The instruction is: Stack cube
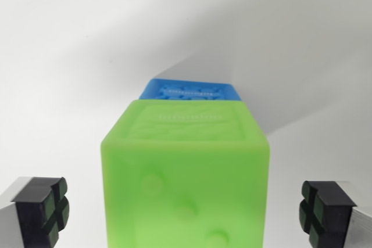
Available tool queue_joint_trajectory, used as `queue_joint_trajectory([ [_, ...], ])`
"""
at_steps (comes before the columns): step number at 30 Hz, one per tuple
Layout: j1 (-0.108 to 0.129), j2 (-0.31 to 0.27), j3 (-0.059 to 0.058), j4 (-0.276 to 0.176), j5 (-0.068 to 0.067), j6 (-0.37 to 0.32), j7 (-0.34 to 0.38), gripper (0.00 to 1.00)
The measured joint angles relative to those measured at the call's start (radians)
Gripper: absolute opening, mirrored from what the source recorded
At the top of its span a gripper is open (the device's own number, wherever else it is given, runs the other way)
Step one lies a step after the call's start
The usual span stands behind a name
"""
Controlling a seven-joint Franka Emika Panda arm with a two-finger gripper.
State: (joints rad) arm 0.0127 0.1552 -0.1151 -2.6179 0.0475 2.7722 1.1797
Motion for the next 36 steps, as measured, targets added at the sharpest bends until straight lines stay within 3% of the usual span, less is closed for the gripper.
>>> queue_joint_trajectory([
  [20, -0.003, -0.205, -0.006, 0.000, -0.056, -0.201, 0.040, 1.00],
  [36, -0.004, -0.361, -0.006, 0.049, -0.077, -0.405, 0.057, 1.00],
])
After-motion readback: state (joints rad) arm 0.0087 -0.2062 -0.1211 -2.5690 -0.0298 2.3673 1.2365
